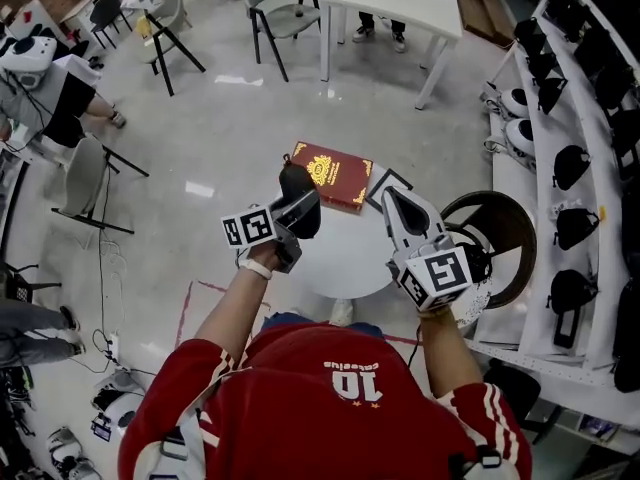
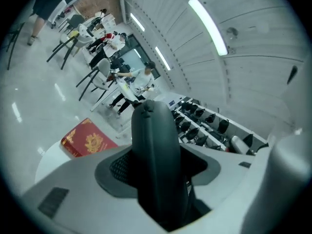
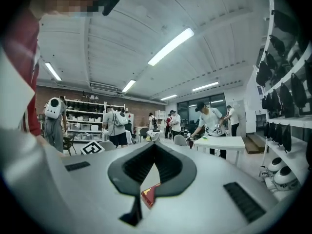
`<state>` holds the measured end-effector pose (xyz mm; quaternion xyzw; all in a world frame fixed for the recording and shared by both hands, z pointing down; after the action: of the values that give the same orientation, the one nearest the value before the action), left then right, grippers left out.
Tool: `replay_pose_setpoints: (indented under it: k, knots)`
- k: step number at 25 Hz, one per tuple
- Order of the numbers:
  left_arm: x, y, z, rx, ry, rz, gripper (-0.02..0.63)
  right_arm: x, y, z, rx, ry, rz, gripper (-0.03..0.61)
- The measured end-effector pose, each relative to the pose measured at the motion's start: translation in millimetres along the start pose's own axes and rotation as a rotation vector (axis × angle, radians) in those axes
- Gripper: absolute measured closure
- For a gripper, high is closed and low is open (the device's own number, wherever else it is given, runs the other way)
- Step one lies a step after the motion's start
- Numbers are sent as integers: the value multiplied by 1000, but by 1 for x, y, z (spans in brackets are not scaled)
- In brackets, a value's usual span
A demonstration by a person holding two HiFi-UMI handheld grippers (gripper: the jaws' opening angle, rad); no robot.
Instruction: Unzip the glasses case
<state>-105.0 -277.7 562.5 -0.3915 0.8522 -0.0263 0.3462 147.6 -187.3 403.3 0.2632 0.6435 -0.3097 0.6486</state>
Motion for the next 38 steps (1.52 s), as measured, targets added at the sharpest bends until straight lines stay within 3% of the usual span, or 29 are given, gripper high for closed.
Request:
replay_pose_setpoints:
  k: [6, 13, 18, 32, 38]
  knots:
    - [50, 38, 60, -203, -54, 139, 350, 25, 3, -8, -27, 47, 53, 569]
    - [100, 90, 144, -387, -225, 300, 351, 65, 11, -19, -45, 115, 170, 569]
    - [115, 104, 162, -430, -208, 357, 351, 76, 12, -29, -45, 171, 192, 569]
    - [122, 104, 164, -452, -144, 358, 351, 77, 7, -48, -14, 256, 183, 535]
    - [133, 109, 187, -479, -186, 380, 351, 72, -9, -68, 46, 344, 157, 535]
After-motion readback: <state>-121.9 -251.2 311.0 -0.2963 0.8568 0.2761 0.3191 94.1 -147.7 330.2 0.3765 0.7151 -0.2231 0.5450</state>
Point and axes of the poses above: the fingertips, and each gripper's own axes: y backward along the fingers, z to its right, x out of its top, the point moved 9 cm from there along y, backward along the fingers, and after that the axes turned 15 degrees about x, right-handed, at the moved point
